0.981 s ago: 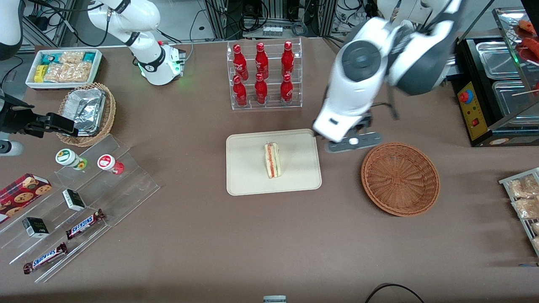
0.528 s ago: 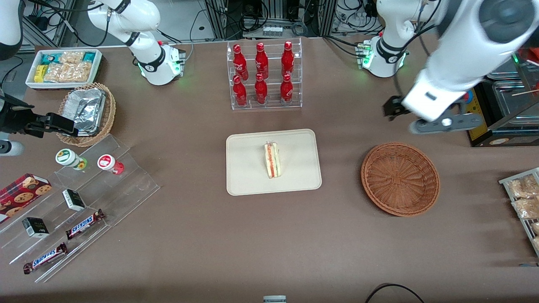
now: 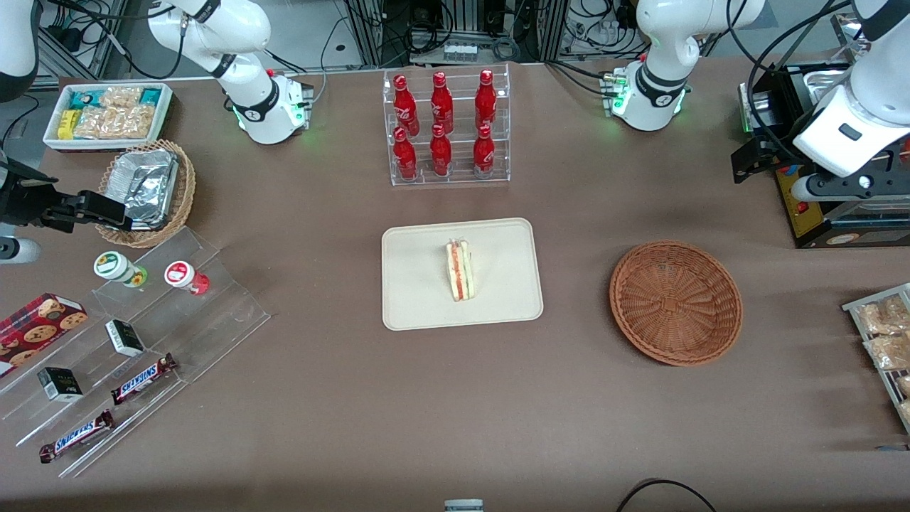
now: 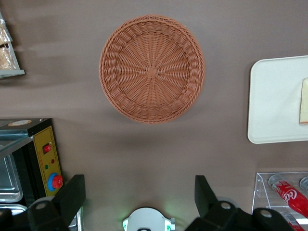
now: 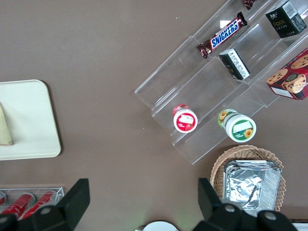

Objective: Place sandwich from basket to tray

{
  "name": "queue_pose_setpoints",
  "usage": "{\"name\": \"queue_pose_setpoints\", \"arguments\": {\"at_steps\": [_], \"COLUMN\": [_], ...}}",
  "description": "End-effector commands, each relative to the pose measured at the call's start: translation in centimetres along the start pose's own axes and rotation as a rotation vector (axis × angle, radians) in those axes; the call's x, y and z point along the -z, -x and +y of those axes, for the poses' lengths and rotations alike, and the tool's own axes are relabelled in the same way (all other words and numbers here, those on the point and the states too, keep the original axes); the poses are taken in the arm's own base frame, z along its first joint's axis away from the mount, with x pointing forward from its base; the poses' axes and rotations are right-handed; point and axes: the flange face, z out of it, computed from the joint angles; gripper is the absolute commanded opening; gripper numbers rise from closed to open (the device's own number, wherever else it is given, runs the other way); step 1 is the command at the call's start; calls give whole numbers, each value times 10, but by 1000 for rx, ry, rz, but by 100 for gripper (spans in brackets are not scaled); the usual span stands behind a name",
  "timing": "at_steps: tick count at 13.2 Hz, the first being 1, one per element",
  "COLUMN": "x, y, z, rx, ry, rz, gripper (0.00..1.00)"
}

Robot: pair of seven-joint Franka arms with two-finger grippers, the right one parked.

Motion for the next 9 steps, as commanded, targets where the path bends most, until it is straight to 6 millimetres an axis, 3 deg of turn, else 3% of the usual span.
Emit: {"name": "queue_pose_setpoints", "arguments": {"at_steps": [1, 4, 7, 9], "x": [8, 22, 42, 43], "y": [9, 8, -5, -5], "z": [0, -9, -2, -2], "rx": [-24, -70, -92, -96], "ry": [13, 29, 39, 44], "rz": [35, 58, 81, 90], "gripper": [100, 100, 100, 100]}}
